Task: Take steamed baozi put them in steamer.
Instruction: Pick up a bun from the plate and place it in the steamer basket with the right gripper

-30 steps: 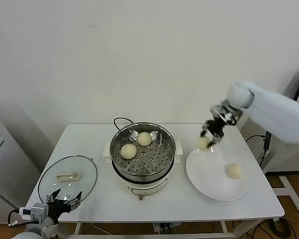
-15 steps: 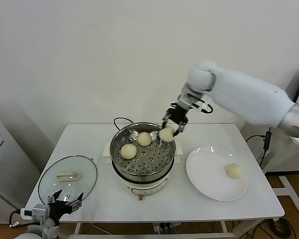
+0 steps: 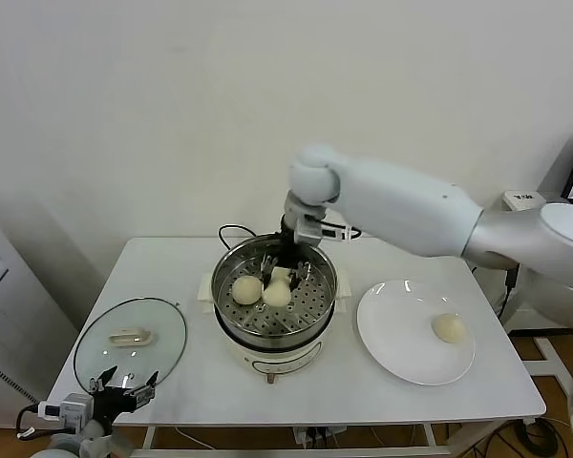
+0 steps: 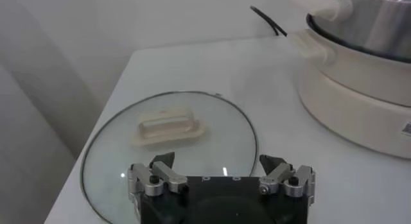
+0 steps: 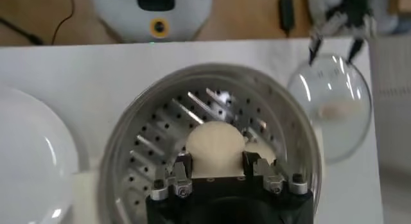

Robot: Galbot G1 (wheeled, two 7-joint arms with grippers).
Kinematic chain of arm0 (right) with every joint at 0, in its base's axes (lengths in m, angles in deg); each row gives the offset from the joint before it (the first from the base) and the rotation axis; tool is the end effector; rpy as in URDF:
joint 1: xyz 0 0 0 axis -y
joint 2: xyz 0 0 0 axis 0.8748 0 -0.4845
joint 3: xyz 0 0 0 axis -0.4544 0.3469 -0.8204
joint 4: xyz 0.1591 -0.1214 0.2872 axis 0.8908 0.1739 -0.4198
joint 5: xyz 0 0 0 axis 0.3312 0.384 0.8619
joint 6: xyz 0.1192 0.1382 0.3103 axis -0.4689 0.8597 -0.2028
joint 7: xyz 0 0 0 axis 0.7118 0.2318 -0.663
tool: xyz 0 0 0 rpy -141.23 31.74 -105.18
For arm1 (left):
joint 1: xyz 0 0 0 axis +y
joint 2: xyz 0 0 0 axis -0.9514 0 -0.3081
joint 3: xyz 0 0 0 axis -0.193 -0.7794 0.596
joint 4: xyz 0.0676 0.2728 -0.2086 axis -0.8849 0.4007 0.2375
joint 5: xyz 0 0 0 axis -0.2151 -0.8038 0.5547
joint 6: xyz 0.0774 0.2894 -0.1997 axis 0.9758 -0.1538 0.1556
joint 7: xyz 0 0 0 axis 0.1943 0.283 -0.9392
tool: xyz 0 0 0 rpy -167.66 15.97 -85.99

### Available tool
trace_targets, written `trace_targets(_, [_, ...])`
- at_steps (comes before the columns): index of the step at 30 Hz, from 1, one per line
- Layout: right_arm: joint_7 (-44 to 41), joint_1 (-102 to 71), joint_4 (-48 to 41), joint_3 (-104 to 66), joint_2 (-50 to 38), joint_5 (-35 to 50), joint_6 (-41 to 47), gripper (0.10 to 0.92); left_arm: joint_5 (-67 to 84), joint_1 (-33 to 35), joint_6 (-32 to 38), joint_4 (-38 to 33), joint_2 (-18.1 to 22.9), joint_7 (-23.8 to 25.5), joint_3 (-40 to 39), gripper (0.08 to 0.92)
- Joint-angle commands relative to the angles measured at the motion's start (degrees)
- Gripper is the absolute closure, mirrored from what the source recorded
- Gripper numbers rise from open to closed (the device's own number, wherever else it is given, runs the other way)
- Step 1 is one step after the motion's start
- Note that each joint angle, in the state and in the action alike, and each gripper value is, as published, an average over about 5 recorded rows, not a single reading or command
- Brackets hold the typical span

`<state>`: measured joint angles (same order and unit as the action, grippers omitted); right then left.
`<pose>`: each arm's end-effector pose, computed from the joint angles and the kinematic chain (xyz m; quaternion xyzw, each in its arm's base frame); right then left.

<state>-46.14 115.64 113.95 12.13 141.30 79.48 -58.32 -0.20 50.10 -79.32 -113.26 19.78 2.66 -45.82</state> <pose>0.5524 0.1730 -0.0407 -0.7295 0.0463 -0.6727 0.1143 0.1928 0.1206 -0.2980 -0.0209 -0.9552 -0.0596 0.2893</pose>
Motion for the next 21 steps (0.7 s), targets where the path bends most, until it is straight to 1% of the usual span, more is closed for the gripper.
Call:
trace_targets(1, [-0.3,-5.3,0.2,-0.6,3.6,-7.4,-5.2,0.533,0.0,0.0,0.0,0.1,0.0,0.0,0.0,0.177])
trace_targets(5, [-0.5,-7.1,-0.1,-1.2,3.6,-9.2,-5.4,0.533,0.0,0.0,0.1,0.4,-0.1,0.0,0.0,0.177])
trace_targets(16, [0.0,-8.8,0.5,-1.8,3.2,-10.3,-4.3,0.531,0.0,-0.4,0.1,0.8,-0.1,0.0,-0.1,0.177])
trace_targets(18, [0.2,-8.5,0.8,-1.9,3.1,-10.3,-4.2,0.513,0.0,-0.4,0.1,0.9,-0.1,0.0,-0.1,0.177])
trace_targets(21, [0.3,-8.0,1.4,-1.9,2.8,-10.3,-4.2,0.445,0.0,-0.3,0.2,1.0,-0.1,0.1,-0.1,0.177])
